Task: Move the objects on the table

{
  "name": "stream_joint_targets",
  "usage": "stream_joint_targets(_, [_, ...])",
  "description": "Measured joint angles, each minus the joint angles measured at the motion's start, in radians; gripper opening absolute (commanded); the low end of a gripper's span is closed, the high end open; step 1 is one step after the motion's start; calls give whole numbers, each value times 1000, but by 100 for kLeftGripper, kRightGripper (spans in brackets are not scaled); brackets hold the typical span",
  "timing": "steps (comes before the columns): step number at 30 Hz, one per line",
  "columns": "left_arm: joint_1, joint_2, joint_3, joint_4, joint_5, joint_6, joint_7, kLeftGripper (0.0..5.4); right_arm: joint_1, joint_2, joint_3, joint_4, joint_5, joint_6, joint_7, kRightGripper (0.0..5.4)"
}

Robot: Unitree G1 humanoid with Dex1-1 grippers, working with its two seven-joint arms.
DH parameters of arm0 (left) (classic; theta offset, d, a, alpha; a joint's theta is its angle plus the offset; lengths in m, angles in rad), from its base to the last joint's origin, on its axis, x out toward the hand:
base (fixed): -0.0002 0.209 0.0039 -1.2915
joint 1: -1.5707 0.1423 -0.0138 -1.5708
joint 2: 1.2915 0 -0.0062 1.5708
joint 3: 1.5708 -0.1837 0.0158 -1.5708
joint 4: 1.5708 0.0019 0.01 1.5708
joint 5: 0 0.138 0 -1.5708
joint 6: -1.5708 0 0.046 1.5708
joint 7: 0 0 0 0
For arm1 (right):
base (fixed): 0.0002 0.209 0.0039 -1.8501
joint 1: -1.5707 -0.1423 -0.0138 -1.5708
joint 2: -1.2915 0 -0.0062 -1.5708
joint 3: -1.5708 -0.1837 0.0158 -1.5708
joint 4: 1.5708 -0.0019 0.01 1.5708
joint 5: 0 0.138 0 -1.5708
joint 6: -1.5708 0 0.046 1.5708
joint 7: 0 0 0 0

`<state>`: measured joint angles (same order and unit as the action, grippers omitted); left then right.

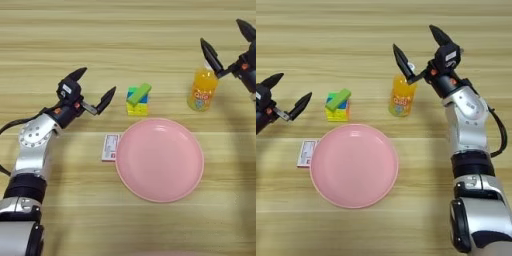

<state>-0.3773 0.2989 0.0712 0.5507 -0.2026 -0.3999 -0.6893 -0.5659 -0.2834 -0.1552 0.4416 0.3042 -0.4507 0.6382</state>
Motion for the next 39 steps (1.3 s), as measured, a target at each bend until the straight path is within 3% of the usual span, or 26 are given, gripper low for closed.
stream_joint_targets(7, [-2,-6,-25,0,3,1,-5,540,34,11,8,-106,21,17,0,537])
stream_joint_targets(12, [-26,-14,-75,3,27,5,-21,540,43,15,11,-153,46,56,0,537])
stream_joint_targets(19, [-137,-82,-151,126,96,44,-13,540,48,19,20,-163,45,72,-1,537])
stream_joint_targets(26, [-201,-130,-158,231,113,42,-14,540,63,21,26,-160,42,72,-1,537])
stream_joint_targets(39, [-239,-155,-157,364,123,73,-11,540,69,22,32,-165,42,75,-2,537])
